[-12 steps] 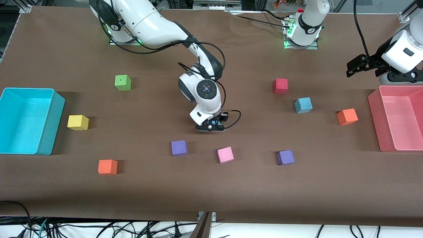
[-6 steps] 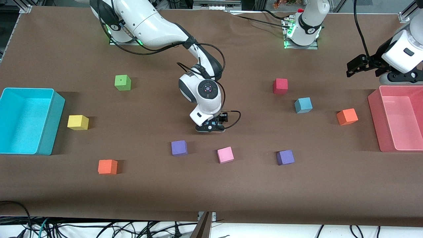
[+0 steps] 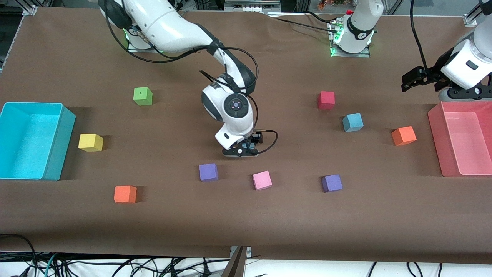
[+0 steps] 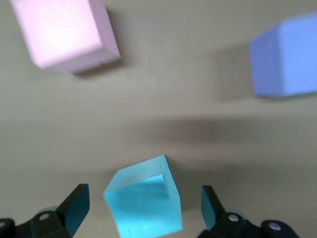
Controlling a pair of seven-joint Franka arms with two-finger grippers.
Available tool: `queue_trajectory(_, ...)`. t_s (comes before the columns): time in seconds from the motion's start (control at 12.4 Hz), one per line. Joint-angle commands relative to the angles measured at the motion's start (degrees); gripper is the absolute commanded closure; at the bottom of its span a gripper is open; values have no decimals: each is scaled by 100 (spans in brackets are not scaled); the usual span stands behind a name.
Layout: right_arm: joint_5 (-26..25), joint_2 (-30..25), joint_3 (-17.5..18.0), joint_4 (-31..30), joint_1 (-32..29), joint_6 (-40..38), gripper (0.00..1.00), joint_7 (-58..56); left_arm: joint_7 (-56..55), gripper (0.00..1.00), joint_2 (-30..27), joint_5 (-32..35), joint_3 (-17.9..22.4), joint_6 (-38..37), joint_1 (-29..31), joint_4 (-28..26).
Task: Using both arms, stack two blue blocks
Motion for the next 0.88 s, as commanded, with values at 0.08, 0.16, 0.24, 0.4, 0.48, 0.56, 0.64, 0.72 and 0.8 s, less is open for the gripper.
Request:
queue_trajectory(0.08,444,-1272,224,-1092,-296,-240,0,-1155,-33,0,420,179,-17,395,-74,49)
queue_trajectory(0.16,1048,-1509,197,-1400,-409,-135,0,-1890,-24,0,447,171,-17,431,-100,49)
queue_trajectory(0.24,1628,-1712,58,-1699,-514,-116,0,-2698,-15,0,613,153,-26,570,-109,-46)
queue_trajectory(0.4,2614,-2107,-110,-2402,-629,276,0,-3765,46,0,894,118,-26,1166,-170,-799)
queue_trajectory(0.48,2993,-2275,-111,-2797,-751,610,0,-4335,38,0,939,101,-26,1378,-170,-969)
queue_trajectory(0.56,3440,-2398,-111,-3175,-796,944,0,-4889,37,0,1035,100,-26,1650,-179,-1153)
queue_trajectory(0.64,3949,-2495,-111,-3570,-823,1382,0,-5408,-15,0,1063,100,-26,2053,-179,-1451)
queue_trajectory(0.72,4416,-2548,-111,-3922,-823,1848,0,-6013,-24,0,1089,100,-26,2527,-179,-1828)
queue_trajectory(0.8,5003,-2549,-102,-4170,-823,2218,0,-6672,-33,0,1107,100,-26,3062,-179,-2241)
